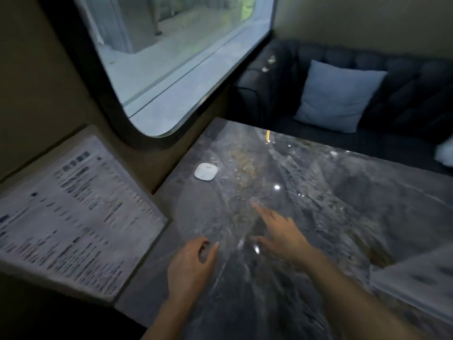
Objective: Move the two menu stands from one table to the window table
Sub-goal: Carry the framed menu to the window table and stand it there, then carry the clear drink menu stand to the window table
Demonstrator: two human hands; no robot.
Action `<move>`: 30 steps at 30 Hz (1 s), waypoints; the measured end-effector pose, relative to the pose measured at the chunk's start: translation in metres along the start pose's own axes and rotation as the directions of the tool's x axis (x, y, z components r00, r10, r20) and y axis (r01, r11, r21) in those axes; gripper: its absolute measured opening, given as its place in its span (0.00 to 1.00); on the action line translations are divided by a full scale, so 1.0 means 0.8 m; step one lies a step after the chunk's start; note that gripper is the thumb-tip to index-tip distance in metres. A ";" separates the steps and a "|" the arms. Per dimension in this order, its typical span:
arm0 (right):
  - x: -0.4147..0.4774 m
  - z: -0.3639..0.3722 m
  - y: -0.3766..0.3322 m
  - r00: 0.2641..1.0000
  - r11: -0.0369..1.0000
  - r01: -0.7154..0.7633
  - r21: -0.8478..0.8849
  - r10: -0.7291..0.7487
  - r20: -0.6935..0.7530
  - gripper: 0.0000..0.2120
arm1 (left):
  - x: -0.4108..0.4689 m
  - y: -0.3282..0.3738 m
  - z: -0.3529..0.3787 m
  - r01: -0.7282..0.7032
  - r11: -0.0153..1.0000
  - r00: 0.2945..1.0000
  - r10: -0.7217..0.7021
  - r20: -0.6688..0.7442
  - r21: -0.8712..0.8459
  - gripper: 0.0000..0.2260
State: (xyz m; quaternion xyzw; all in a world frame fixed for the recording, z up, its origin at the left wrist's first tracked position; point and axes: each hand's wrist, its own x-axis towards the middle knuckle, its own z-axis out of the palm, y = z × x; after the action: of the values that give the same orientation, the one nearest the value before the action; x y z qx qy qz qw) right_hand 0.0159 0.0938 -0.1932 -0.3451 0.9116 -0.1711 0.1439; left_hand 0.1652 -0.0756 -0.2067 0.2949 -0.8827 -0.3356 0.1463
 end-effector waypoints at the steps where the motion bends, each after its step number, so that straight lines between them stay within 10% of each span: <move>1: -0.016 -0.005 0.012 0.999 0.999 -0.043 0.005 0.043 -0.029 0.38 | 0.003 0.014 0.011 -0.041 0.999 0.998 0.042 0.042 -0.014 0.09; 18: -0.307 -0.024 0.167 0.661 0.752 -0.621 0.219 0.654 -0.368 0.27 | -0.053 0.222 0.179 -0.482 0.827 0.673 0.560 0.482 -0.288 0.15; 30: -0.377 -0.072 0.244 0.280 0.516 -0.491 0.702 0.856 -0.434 0.26 | -0.084 0.311 0.222 -0.540 0.749 0.580 0.662 0.475 -0.385 0.14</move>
State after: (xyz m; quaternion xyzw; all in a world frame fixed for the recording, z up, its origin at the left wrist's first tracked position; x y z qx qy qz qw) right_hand 0.0981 0.4478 -0.1784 0.2367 0.8724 -0.4130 -0.1111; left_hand 0.0319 0.2054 -0.1723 -0.1575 -0.8913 -0.4251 0.0017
